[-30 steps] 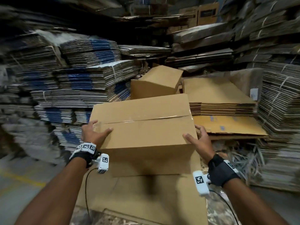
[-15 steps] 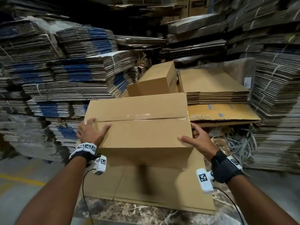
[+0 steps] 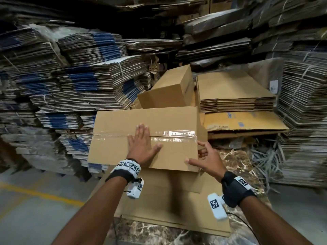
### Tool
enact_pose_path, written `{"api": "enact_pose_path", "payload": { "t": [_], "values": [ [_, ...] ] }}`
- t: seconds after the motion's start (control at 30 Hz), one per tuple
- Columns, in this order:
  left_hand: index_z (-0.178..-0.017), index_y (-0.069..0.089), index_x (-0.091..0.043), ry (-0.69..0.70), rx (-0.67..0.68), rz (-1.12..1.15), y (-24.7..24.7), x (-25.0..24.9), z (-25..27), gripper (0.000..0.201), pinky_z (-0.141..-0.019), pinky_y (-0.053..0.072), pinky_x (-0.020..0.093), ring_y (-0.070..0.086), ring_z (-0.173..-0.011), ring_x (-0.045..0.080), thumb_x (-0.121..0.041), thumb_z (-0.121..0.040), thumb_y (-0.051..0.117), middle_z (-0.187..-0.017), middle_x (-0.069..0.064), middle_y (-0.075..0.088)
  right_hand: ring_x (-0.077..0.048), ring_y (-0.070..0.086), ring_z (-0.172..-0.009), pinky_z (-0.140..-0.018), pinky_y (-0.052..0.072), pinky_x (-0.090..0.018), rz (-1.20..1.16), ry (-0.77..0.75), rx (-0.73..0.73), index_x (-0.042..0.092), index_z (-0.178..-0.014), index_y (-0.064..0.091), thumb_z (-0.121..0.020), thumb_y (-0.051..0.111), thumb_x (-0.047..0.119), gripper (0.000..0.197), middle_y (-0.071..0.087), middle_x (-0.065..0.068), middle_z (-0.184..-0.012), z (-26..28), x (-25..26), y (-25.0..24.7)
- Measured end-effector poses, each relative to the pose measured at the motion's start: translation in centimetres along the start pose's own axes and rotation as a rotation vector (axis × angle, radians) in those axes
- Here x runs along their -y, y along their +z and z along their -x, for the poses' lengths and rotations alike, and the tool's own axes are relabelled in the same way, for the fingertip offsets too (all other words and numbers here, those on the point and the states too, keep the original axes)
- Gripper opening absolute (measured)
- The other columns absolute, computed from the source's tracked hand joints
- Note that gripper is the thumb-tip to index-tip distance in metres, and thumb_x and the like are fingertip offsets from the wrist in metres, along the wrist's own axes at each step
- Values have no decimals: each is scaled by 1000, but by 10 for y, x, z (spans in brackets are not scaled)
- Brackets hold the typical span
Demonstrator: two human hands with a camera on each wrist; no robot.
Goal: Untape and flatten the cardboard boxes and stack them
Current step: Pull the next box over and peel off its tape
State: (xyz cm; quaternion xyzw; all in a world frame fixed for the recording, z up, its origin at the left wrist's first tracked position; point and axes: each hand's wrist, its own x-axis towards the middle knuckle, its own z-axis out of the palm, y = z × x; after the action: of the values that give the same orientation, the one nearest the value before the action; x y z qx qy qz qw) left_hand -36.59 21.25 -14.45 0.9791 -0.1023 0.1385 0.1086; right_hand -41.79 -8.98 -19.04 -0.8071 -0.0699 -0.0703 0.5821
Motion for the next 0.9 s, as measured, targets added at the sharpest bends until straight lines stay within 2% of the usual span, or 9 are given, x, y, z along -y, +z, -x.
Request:
{"api": "enact_pose_path", "payload": {
  "t": [0.07,0.13,0.33,0.4,0.5,0.6,0.67,0.77,0.9],
  "values": [
    [-161,-15,-28,119,46,-17,3,-35,-14,104,-123,-16,56,-31,-151,16,-91,-83,11,-164,-2,-32,-13,57,-113,-93,52,-34,-9,6,12,33,-144,44,-62,94,47,97,58,7,-128,-4,-12,-5],
    [-160,-17,-32,185,62,-43,5,-67,-31,95,-123,-15,57,-30,-151,16,-86,-89,18,-164,-3,-33,-12,53,-119,-100,48,-35,-23,0,34,32,-145,44,-61,95,47,99,55,8,-132,-9,-24,-9],
    [-161,-9,-32,118,144,-182,8,-123,-87,112,-122,-15,57,-16,-156,20,-84,-81,49,-170,0,-11,-16,52,-124,-103,48,-40,111,2,212,34,-138,49,-67,86,47,82,52,6,-137,-17,-78,-7],
    [-162,2,-34,54,281,-227,21,-122,-93,111,-121,-16,61,-8,-157,21,-86,-77,53,-171,0,5,-14,55,-123,-98,48,-27,119,-5,258,32,-140,52,-75,83,40,72,54,8,-136,-18,-96,-7],
    [-161,16,-41,-60,463,-275,51,-111,-85,98,-121,-7,65,6,-158,22,-87,-80,48,-170,-3,17,-8,56,-119,-78,41,0,70,19,332,31,-142,52,-85,79,21,63,54,13,-132,-21,-117,-11],
    [-159,17,-47,-99,455,-220,74,-100,-73,115,-122,15,61,18,-155,23,-104,-59,28,-170,-3,18,-4,57,-114,-74,39,5,37,69,359,26,-141,54,-90,70,8,56,58,15,-124,-28,-137,-14],
    [-158,18,-47,-87,419,-218,82,-97,-68,117,-121,23,56,23,-154,23,-105,-57,26,-169,-4,20,-7,60,-113,-79,39,4,0,121,348,22,-137,58,-92,62,0,50,63,10,-124,-33,-148,-13],
    [-159,17,-46,-86,378,-236,90,-93,-58,105,-121,25,55,24,-153,21,-94,-72,48,-169,-7,20,-13,64,-115,-92,46,-14,-48,178,268,20,-131,64,-96,55,3,41,69,3,-125,-39,-165,-8],
    [-161,15,-40,-36,356,-240,104,-79,-23,123,-122,22,56,23,-152,22,-99,-59,52,-169,-5,17,-13,61,-121,-102,45,-23,-146,241,233,21,-132,64,-102,52,12,34,67,3,-131,-41,-182,5]
  ]
}}
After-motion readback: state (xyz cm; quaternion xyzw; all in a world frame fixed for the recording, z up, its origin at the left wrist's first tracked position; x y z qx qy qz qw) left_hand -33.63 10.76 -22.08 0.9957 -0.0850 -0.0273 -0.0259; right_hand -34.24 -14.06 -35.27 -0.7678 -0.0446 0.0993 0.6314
